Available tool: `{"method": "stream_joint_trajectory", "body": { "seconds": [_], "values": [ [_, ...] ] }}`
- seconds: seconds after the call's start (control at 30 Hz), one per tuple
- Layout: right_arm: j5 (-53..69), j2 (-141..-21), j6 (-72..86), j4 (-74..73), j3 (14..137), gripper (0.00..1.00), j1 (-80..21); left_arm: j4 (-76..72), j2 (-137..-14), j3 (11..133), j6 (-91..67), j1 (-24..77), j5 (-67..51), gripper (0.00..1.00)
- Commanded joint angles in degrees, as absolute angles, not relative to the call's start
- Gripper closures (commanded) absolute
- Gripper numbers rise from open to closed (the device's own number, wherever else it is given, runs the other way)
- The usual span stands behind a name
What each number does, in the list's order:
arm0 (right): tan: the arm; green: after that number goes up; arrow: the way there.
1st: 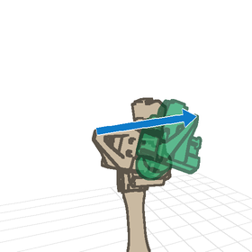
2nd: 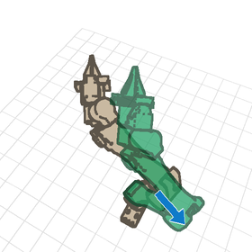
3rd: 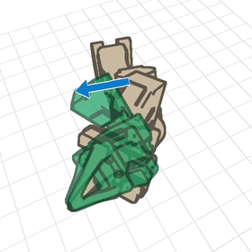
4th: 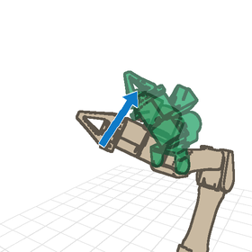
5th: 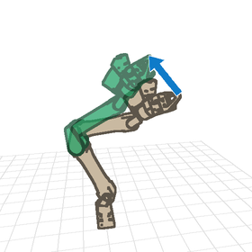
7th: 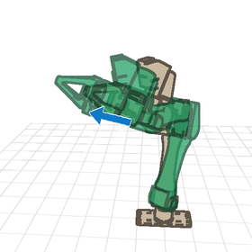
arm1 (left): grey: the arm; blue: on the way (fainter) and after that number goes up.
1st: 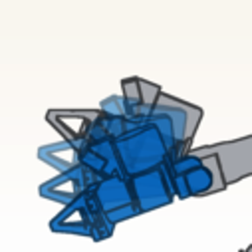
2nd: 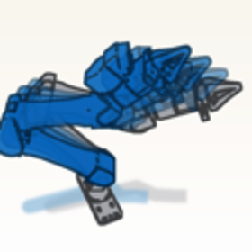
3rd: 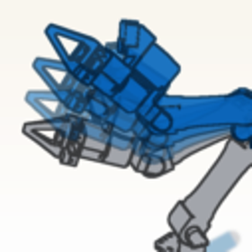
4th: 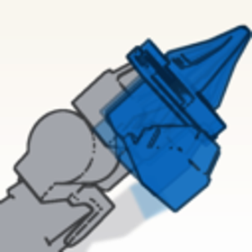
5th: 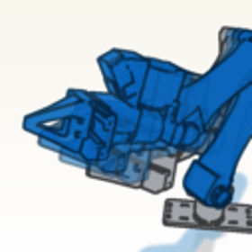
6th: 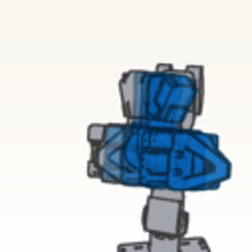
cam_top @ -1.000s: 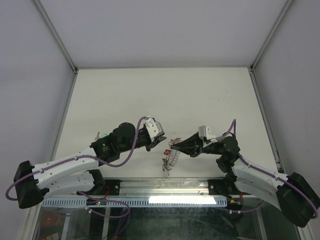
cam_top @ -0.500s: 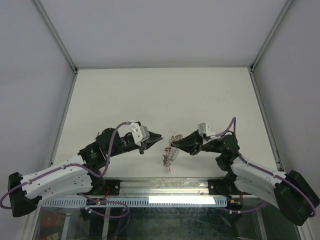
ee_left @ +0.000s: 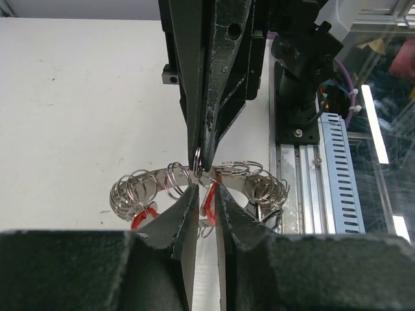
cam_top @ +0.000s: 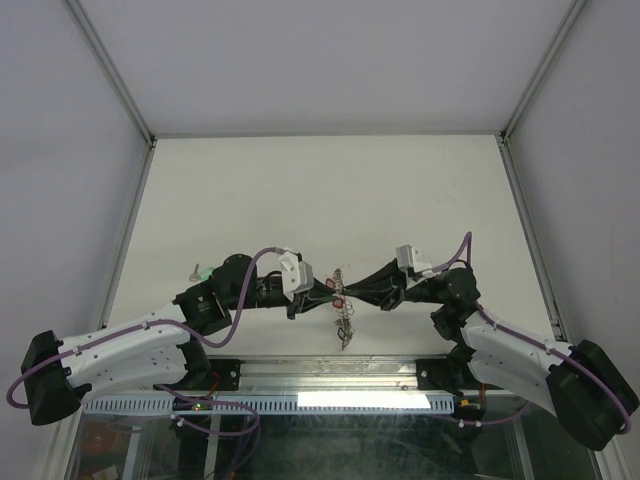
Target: Put the keys on the keyring
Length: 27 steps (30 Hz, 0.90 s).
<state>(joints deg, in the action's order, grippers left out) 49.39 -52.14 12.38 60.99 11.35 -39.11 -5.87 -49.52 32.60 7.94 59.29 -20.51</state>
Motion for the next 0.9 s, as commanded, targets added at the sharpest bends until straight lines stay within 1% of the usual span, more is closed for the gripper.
{"method": "stream_joint_trajectory", "body": {
  "seconds": [0.0, 0.27, 0.43, 0.63, 0.87],
  "values": [
    [50.2, -51.3, 13.2, 66.0, 14.6, 1.00, -38.8, -10.4, -49.4, 32.9, 7.1, 59.3, -23.7, 0.84],
    [50.4, -51.4, 12.9, 65.7, 14.8, 1.00, -38.8, -11.6, -50.7, 33.2, 6.9, 59.3, -24.2, 0.73],
    [50.4, -51.1, 13.0, 65.5, 14.9, 1.00, -38.8, -11.7, -51.6, 33.6, 7.0, 59.3, -24.1, 0.69],
    [50.4, -50.8, 13.0, 65.4, 14.9, 1.00, -38.8, -12.3, -52.3, 33.7, 6.6, 59.3, -22.5, 0.68],
    [50.9, -50.7, 13.2, 65.2, 15.1, 1.00, -38.8, -12.5, -52.9, 33.6, 6.4, 59.2, -21.0, 0.69]
  ]
}}
